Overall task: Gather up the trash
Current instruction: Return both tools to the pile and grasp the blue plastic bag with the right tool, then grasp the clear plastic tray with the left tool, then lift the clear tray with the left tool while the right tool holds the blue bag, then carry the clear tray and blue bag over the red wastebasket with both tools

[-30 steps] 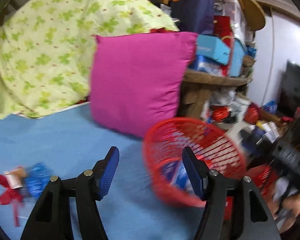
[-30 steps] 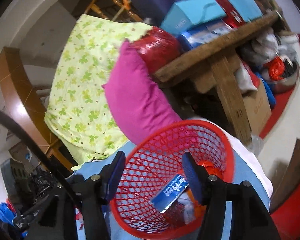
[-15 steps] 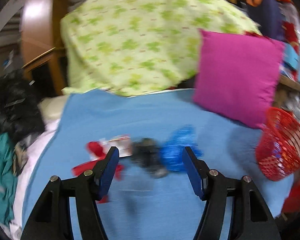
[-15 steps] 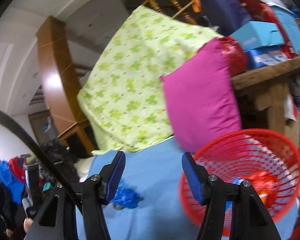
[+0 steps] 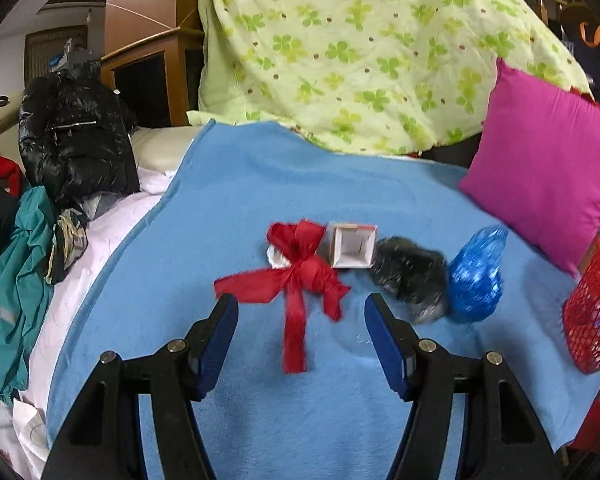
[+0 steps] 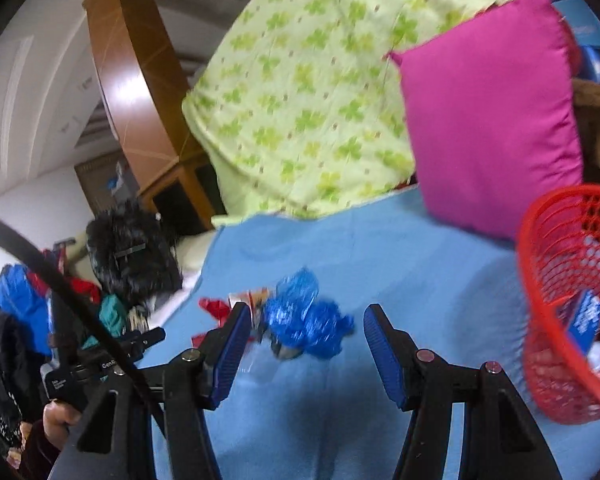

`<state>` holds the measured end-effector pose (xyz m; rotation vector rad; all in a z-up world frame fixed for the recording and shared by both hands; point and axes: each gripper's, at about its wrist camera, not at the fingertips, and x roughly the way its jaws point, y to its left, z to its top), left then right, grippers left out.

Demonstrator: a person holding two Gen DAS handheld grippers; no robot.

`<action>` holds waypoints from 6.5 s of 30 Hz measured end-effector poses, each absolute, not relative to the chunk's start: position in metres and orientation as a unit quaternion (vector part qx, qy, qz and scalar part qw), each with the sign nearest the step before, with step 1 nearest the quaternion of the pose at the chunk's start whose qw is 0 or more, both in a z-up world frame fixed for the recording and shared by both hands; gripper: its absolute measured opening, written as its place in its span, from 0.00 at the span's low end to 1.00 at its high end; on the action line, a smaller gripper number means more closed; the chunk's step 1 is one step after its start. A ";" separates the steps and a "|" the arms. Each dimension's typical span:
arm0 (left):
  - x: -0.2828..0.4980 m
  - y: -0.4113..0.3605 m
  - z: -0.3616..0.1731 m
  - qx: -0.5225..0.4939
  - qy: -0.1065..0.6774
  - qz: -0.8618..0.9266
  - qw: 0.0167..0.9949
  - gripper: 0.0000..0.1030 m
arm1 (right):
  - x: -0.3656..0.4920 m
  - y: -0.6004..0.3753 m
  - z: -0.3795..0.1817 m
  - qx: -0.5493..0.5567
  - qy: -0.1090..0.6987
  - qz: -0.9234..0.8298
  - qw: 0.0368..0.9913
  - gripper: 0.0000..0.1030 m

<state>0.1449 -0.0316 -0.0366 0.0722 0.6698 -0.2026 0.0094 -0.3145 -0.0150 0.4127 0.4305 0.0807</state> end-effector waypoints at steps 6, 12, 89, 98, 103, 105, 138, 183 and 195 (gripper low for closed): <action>0.156 -0.029 -0.057 0.034 0.362 -0.110 0.925 0.65 | 0.064 -0.287 -0.045 0.171 0.284 0.061 0.941 0.62; 0.168 -0.028 -0.073 0.023 0.391 -0.126 0.912 0.65 | 0.115 -0.272 -0.064 0.161 0.314 0.075 0.933 0.69; 0.148 -0.079 -0.068 0.008 0.349 -0.175 0.921 0.72 | 0.098 -0.320 -0.055 0.168 0.324 0.059 0.929 0.56; 0.131 -0.090 -0.052 0.054 0.312 -0.136 0.939 0.72 | 0.076 -0.323 -0.041 0.180 0.307 0.074 0.931 0.56; 0.127 -0.097 -0.051 0.069 0.301 -0.126 0.943 0.72 | 0.066 -0.331 -0.036 0.190 0.305 0.078 0.930 0.56; 0.126 -0.098 -0.052 0.069 0.304 -0.125 0.942 0.72 | 0.063 -0.333 -0.035 0.191 0.304 0.077 0.930 0.56; 0.092 -0.153 -0.027 0.114 0.249 -0.144 0.951 0.72 | 0.004 -0.356 -0.015 0.214 0.252 0.071 0.941 0.56; 0.080 -0.195 -0.029 0.121 0.249 -0.181 0.944 0.72 | -0.026 -0.370 -0.006 0.230 0.219 0.043 0.947 0.56; 0.080 -0.194 -0.029 0.119 0.247 -0.180 0.945 0.72 | -0.031 -0.369 -0.003 0.231 0.210 0.045 0.949 0.56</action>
